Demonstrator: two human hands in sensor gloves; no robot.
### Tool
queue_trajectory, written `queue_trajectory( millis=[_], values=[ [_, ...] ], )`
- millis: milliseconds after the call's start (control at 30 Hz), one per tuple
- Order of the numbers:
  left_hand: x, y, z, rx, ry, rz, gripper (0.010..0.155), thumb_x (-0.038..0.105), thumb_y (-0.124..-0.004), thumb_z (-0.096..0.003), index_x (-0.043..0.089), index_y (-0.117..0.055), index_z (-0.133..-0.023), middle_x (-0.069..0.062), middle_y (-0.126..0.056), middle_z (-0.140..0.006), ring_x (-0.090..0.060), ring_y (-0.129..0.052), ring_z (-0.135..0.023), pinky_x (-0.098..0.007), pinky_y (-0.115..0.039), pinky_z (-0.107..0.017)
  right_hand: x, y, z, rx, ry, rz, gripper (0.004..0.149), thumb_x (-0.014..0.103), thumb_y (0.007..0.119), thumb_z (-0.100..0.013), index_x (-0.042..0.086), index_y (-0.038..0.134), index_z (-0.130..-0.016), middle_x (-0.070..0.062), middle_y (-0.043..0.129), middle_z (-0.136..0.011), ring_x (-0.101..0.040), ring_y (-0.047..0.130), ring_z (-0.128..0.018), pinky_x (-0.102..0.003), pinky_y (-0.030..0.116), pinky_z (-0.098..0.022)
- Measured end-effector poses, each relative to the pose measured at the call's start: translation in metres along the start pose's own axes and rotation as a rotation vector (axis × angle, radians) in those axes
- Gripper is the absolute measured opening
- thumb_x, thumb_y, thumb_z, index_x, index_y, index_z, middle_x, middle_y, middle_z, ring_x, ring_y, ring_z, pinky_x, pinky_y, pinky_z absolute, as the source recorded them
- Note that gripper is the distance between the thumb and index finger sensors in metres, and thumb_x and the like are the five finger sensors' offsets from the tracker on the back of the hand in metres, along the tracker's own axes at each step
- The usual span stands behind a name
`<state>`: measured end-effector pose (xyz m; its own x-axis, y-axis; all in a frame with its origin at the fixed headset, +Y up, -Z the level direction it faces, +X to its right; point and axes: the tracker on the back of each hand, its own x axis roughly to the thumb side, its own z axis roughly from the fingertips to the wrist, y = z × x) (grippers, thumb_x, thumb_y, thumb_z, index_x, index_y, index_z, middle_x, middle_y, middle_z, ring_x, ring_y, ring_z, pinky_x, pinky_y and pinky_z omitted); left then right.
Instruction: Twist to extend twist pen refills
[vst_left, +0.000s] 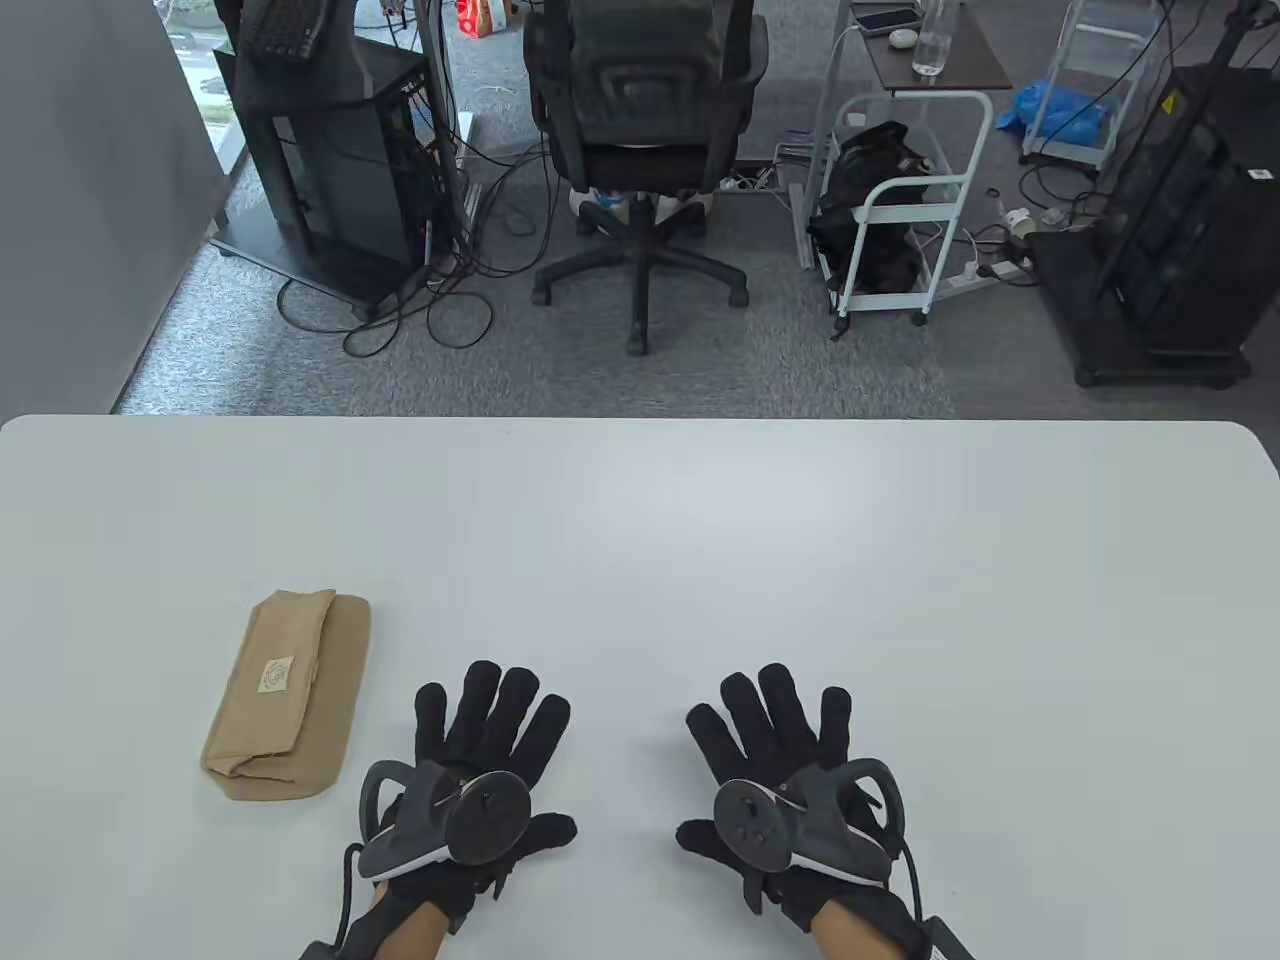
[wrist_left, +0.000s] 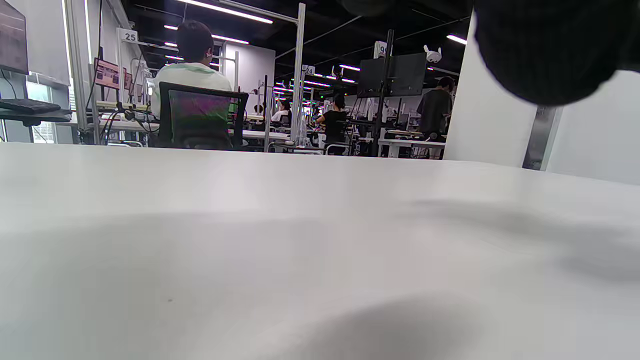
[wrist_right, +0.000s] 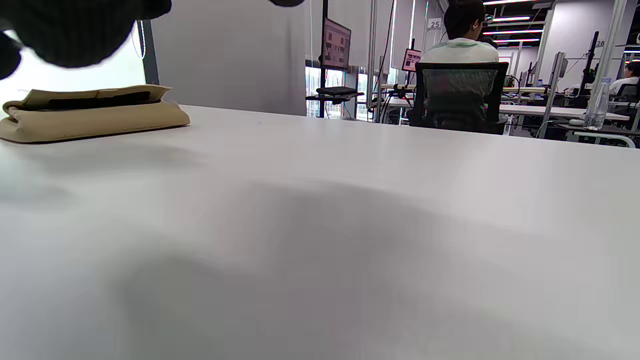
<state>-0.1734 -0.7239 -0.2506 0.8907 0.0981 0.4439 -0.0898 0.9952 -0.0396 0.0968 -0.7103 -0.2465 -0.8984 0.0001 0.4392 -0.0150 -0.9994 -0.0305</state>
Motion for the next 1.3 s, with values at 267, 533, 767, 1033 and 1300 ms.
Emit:
queue_trajectory(
  millis=[267, 533, 767, 1033, 1300],
  values=[
    [-0.0003, 0.0000, 0.0003, -0.001, 0.004, 0.000, 0.102, 0.070, -0.077, -0.0341, 0.025, -0.030, -0.112, -0.012, -0.012, -0.117, -0.043, -0.004, -0.107, -0.072, -0.007, -0.065, 0.0001, 0.0005, -0.0002, 0.005, 0.003, -0.004, 0.099, 0.074, 0.070, -0.039, 0.020, 0.031, -0.113, -0.020, 0.021, -0.118, -0.049, 0.010, -0.100, -0.084, 0.020, -0.062],
    [-0.0003, -0.0001, 0.0001, -0.006, 0.004, 0.002, 0.101, 0.070, -0.077, -0.0340, 0.025, -0.031, -0.112, -0.012, -0.013, -0.117, -0.043, -0.004, -0.108, -0.072, -0.008, -0.065, 0.0000, 0.0009, -0.0005, 0.008, 0.002, -0.016, 0.099, 0.074, 0.070, -0.039, 0.020, 0.031, -0.113, -0.020, 0.021, -0.118, -0.049, 0.010, -0.100, -0.084, 0.020, -0.062],
    [0.0002, -0.0004, -0.0001, -0.007, 0.001, 0.002, 0.102, 0.070, -0.077, -0.0341, 0.025, -0.031, -0.112, -0.012, -0.013, -0.117, -0.043, -0.004, -0.108, -0.072, -0.008, -0.065, -0.0002, 0.0010, -0.0006, 0.010, 0.003, -0.018, 0.099, 0.074, 0.070, -0.039, 0.020, 0.031, -0.113, -0.020, 0.021, -0.118, -0.049, 0.010, -0.100, -0.084, 0.020, -0.062],
    [0.0005, -0.0004, 0.0001, -0.003, -0.001, 0.003, 0.101, 0.070, -0.077, -0.0341, 0.024, -0.031, -0.112, -0.013, -0.013, -0.117, -0.043, -0.005, -0.107, -0.072, -0.008, -0.065, -0.0010, 0.0015, -0.0001, 0.010, 0.007, -0.024, 0.099, 0.074, 0.070, -0.039, 0.020, 0.032, -0.113, -0.021, 0.022, -0.118, -0.049, 0.010, -0.100, -0.084, 0.020, -0.062],
    [-0.0004, -0.0001, 0.0003, 0.002, 0.001, 0.010, 0.101, 0.070, -0.077, -0.0343, 0.024, -0.032, -0.112, -0.013, -0.013, -0.117, -0.043, -0.005, -0.107, -0.072, -0.009, -0.065, -0.0023, 0.0019, -0.0002, 0.012, 0.011, -0.026, 0.099, 0.073, 0.070, -0.039, 0.020, 0.032, -0.113, -0.020, 0.022, -0.118, -0.049, 0.010, -0.100, -0.084, 0.020, -0.062]
  ],
)
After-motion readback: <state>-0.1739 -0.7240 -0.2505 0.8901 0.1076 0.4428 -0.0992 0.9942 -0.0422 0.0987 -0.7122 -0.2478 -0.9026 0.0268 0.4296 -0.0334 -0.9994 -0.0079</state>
